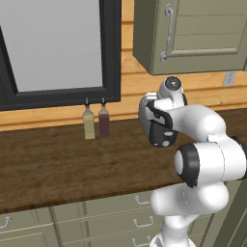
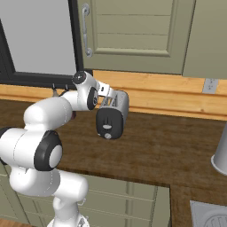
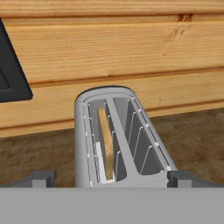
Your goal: Start the toaster. Once the lever pops up, take the bread to the plate on the dining counter.
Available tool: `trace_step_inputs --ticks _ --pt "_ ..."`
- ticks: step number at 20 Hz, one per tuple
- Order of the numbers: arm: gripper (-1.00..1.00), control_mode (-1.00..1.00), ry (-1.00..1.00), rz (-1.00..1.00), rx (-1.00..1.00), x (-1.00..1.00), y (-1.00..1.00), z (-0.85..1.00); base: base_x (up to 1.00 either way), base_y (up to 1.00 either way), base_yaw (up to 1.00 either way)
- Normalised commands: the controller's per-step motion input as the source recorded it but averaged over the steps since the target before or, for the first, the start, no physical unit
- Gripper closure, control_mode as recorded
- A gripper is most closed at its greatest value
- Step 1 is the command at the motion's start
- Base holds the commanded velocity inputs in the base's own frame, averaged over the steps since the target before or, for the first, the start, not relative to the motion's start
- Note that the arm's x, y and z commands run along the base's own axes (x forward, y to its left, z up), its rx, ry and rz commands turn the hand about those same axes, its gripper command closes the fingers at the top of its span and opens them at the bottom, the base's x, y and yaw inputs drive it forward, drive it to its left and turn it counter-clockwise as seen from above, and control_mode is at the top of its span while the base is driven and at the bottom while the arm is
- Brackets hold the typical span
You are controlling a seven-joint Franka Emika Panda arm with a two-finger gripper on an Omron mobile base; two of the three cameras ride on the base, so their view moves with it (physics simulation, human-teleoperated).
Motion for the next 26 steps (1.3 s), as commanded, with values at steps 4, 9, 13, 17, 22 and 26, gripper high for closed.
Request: trace_step_inputs --ticks 4,9,13,17,22,26 --pt "-1.0 -1.0 0.0 0.0 0.0 0.0 0.0 0.0 0.0 0.0 0.0" --pt "-1.0 -1.0 0.0 0.0 0.0 0.0 0.0 0.0 0.0 0.0 0.0" --pt "-1.0 -1.0 0.0 0.0 0.0 0.0 0.0 0.0 0.0 0.0 0.0" --pt "-1.0 -1.0 0.0 0.0 0.0 0.0 0.0 0.0 0.0 0.0 0.0" --pt "-1.0 -1.0 0.0 0.0 0.0 0.0 0.0 0.0 0.0 0.0 0.0" --pt "-1.0 -1.0 0.0 0.0 0.0 0.0 0.0 0.0 0.0 0.0 0.0"
